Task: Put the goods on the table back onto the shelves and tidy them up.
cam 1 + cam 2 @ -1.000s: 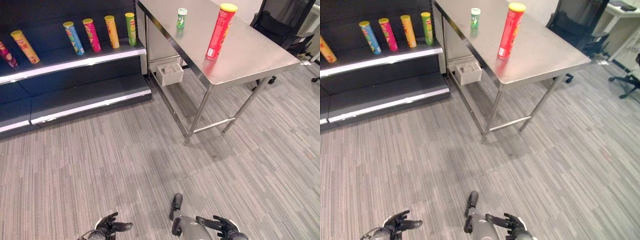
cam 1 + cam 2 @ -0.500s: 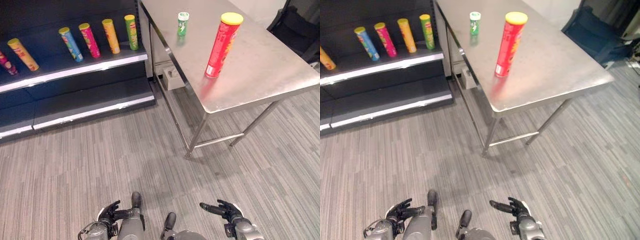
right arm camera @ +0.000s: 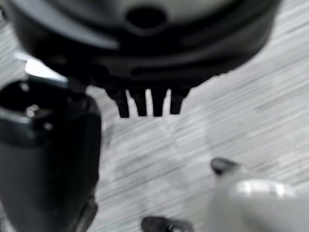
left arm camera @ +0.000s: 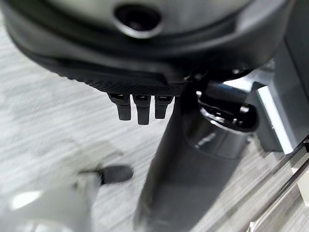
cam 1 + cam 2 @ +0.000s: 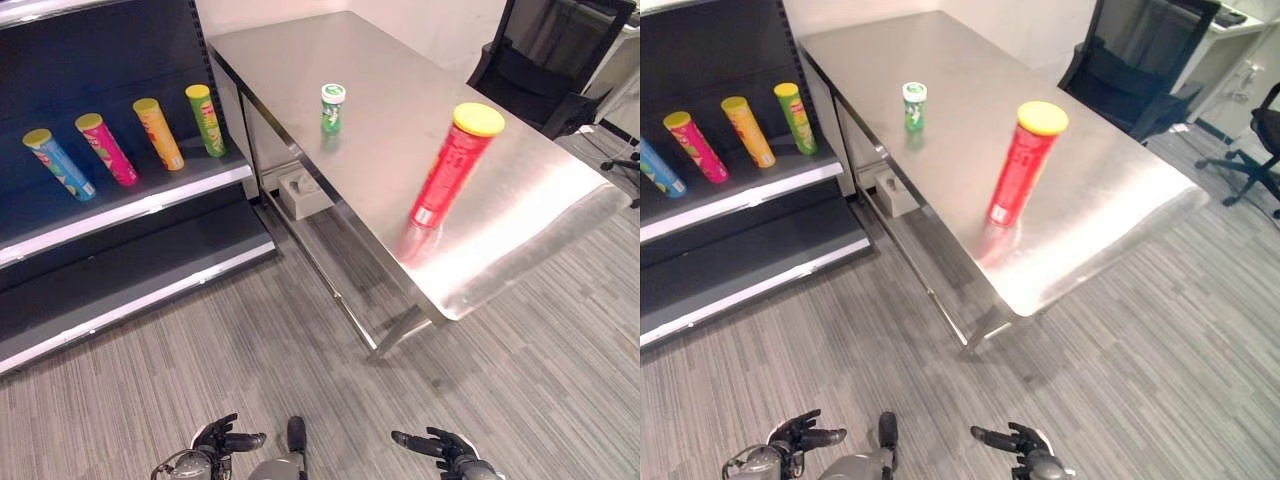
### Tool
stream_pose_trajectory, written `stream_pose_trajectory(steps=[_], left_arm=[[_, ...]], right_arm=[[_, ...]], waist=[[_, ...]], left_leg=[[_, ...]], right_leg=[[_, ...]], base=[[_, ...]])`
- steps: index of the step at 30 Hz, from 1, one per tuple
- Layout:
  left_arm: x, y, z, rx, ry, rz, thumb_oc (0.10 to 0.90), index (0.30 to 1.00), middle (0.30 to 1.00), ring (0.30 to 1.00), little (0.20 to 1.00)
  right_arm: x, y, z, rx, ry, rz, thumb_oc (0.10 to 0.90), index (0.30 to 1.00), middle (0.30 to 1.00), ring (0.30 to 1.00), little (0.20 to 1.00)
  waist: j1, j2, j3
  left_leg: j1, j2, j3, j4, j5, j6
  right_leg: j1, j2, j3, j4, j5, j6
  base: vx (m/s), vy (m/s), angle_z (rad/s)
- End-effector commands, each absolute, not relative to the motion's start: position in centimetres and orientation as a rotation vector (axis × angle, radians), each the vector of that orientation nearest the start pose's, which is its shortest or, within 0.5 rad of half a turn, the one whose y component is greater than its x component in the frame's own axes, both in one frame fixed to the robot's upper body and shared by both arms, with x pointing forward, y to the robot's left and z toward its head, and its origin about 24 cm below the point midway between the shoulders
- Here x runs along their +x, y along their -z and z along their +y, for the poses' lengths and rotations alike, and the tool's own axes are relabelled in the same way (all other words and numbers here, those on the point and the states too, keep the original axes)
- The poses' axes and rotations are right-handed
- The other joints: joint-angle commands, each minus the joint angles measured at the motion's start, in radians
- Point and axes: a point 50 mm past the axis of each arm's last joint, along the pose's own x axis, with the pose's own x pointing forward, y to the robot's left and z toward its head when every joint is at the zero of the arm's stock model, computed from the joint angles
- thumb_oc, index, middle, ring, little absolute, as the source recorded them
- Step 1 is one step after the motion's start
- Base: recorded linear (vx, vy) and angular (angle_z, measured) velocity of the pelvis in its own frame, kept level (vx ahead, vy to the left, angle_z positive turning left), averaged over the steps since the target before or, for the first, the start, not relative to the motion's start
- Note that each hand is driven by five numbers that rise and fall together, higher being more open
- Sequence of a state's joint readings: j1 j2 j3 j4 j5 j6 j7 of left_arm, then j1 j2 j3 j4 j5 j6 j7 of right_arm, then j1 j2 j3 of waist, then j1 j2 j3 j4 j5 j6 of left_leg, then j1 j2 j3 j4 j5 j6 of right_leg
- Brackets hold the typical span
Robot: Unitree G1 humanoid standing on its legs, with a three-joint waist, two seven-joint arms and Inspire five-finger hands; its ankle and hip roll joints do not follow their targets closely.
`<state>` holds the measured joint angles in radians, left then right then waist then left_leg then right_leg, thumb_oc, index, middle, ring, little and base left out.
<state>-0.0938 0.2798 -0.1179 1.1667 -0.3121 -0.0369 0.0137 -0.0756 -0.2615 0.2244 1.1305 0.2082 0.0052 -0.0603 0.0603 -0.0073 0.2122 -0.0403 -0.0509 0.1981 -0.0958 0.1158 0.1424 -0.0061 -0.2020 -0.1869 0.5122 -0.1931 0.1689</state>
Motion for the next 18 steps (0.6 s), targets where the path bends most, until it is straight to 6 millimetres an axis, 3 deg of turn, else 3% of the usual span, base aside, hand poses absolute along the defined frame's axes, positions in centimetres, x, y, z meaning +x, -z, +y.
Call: stream_pose_trajectory(steps=[1, 4, 6, 7, 8, 14, 18], left_arm=[[13.8, 13.9, 25.5, 0.105, -0.229, 1.003, 0.8, 0.9, 0.9, 0.9, 0.9], [14.5, 13.5, 25.6, 0.114, -0.221, 0.98, 0.8, 0.9, 0.9, 0.9, 0.9], [15.2, 13.3, 25.4, 0.13, -0.205, 0.964, 0.8, 0.9, 0.9, 0.9, 0.9], [15.2, 13.3, 25.4, 0.13, -0.205, 0.963, 0.8, 0.9, 0.9, 0.9, 0.9], [15.4, 13.3, 25.1, 0.139, -0.185, 0.962, 0.8, 0.9, 0.9, 0.9, 0.9], [15.1, 13.7, 24.3, 0.146, -0.158, 0.976, 0.8, 0.9, 0.9, 0.9, 0.9], [14.3, 14.2, 24.0, 0.143, -0.152, 1.01, 0.8, 0.9, 0.9, 0.9, 0.9]], right_arm=[[14.5, 13.7, -25.4, -0.239, 0.179, 1.032, 0.8, 0.9, 0.9, 0.9, 0.9], [13.7, 13.9, -25.9, -0.225, 0.208, 1.064, 0.8, 0.9, 0.9, 0.9, 0.9], [13.3, 14.1, -26.1, -0.204, 0.237, 1.078, 0.8, 0.9, 0.9, 0.9, 0.9], [13.3, 14.1, -26.1, -0.204, 0.237, 1.077, 0.8, 0.9, 0.9, 0.9, 0.9], [12.5, 14.4, -26.0, -0.194, 0.242, 1.101, 0.8, 0.9, 0.9, 0.9, 0.9], [11.9, 14.6, -26.1, -0.198, 0.246, 1.12, 0.8, 0.9, 0.9, 0.9, 0.9], [12.1, 14.4, -26.2, -0.198, 0.249, 1.11, 0.8, 0.9, 0.9, 0.9, 0.9]], waist=[[0.022, 0.0, 0.023], [-0.007, 0.008, 0.042], [-0.037, 0.003, 0.06], [-0.037, 0.003, 0.058], [-0.052, -0.012, 0.055], [-0.054, -0.029, 0.037], [-0.053, -0.032, 0.016]], left_leg=[[0.002, 0.066, -0.038, 0.036, -0.078, -0.135], [0.04, 0.068, -0.057, 0.027, -0.097, -0.139], [0.061, 0.058, -0.084, 0.027, -0.113, -0.141], [0.059, 0.059, -0.084, 0.027, -0.112, -0.141], [0.064, 0.047, -0.101, 0.037, -0.122, -0.143], [0.076, 0.051, -0.116, 0.029, -0.125, -0.15], [0.091, 0.061, -0.118, 0.019, -0.13, -0.163]], right_leg=[[-0.043, -0.058, -0.021, -0.154, 0.246, 0.005], [-0.095, -0.027, -0.038, -0.28, 0.238, -0.007], [-0.117, 0.013, 0.026, -0.378, 0.249, 0.005], [-0.118, 0.014, 0.026, -0.381, 0.252, 0.005], [-0.102, 0.026, 0.084, -0.458, 0.267, 0.02], [-0.056, 0.024, 0.085, -0.504, 0.291, 0.018], [-0.001, 0.031, 0.049, -0.587, 0.298, 0.015]], base=[[0.1, 0.054, -0.13], [0.13, 0.007, -0.01], [0.11, -0.031, 0.12], [0.15, -0.056, 0.18], [0.09, -0.039, 0.3], [0.08, -0.077, 0.37], [0.09, -0.076, -0.04]])
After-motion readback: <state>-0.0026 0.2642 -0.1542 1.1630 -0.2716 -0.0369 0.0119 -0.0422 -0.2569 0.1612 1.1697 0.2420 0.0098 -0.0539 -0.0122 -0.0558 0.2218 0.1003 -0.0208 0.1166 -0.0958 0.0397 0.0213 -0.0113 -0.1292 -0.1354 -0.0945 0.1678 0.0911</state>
